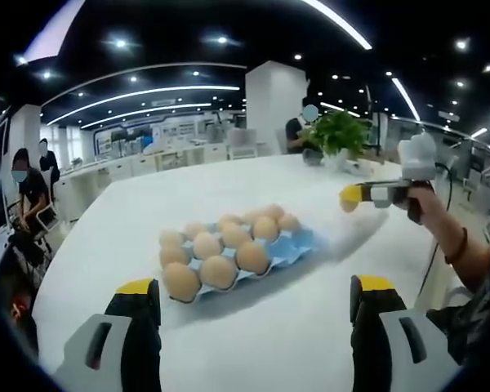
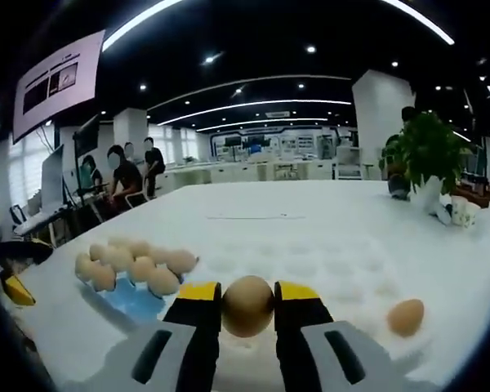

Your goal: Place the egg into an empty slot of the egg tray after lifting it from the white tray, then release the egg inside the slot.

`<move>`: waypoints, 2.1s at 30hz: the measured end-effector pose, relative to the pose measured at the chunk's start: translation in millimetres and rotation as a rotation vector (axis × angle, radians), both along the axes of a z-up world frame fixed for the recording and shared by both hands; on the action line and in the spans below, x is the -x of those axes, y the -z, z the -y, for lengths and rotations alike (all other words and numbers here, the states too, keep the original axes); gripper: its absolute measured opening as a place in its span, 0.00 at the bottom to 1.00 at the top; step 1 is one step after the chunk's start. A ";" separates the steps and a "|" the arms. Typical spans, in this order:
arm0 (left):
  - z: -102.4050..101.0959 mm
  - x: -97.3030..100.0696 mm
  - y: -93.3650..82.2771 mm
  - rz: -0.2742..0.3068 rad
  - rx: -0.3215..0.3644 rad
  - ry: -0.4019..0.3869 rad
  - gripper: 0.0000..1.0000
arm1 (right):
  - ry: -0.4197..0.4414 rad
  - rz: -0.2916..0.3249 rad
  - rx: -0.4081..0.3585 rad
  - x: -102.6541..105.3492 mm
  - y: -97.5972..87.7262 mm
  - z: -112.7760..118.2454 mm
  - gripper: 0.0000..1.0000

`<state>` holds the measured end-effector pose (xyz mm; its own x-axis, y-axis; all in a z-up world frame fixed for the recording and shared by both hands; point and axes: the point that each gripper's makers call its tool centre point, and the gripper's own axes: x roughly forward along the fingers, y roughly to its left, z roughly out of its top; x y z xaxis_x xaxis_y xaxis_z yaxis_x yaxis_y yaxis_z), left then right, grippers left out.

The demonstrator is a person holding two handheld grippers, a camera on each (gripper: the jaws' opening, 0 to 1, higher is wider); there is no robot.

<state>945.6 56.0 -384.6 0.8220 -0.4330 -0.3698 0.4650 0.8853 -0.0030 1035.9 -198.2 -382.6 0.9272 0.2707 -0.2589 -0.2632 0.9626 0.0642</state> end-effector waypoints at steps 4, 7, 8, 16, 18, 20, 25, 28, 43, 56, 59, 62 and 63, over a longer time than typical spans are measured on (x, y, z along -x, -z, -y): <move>-2.8 1.1 -0.4 0.001 0.000 -0.006 0.99 | -0.027 0.001 0.000 -0.7 -1.0 -12.6 0.25; -4.5 1.7 -0.6 0.001 0.000 -0.009 0.99 | -0.045 -0.002 -0.003 -0.2 0.1 -21.8 0.25; -5.1 1.9 -0.4 0.000 -0.001 -0.010 0.99 | -0.052 -0.004 -0.003 0.2 0.7 -25.0 0.25; -8.4 2.8 -2.2 0.005 0.000 -0.011 0.98 | -0.131 -0.003 0.012 3.7 0.9 -61.5 0.25; -10.0 3.2 -2.1 0.005 -0.001 -0.014 0.98 | -0.152 0.000 0.015 5.1 0.1 -71.1 0.25; -11.7 3.7 -1.9 0.004 -0.001 -0.016 0.98 | -0.168 0.002 0.017 6.0 -0.7 -78.8 0.25; -15.7 4.4 -0.7 0.002 -0.001 -0.021 0.98 | -0.205 0.005 0.022 7.4 -1.9 -95.7 0.25; -17.3 4.8 -0.3 0.000 -0.003 -0.021 0.98 | -0.222 0.005 0.027 7.7 -1.7 -104.1 0.25; -28.7 6.3 0.5 0.000 -0.003 -0.039 0.98 | -0.318 0.012 0.028 10.0 -1.5 -148.7 0.25; -35.3 7.9 3.0 -0.002 0.000 -0.051 0.98 | -0.365 -0.033 0.048 10.5 23.3 -168.1 0.25; -35.9 7.4 3.0 0.002 0.002 -0.055 0.98 | -0.376 -0.050 0.036 10.6 28.9 -168.9 0.25; -35.2 7.3 2.8 0.005 0.003 -0.051 0.98 | -0.376 -0.064 0.019 10.3 33.0 -168.3 0.26; -34.8 7.3 2.9 0.005 0.002 -0.049 0.98 | -0.377 -0.066 0.019 10.3 33.8 -168.3 0.26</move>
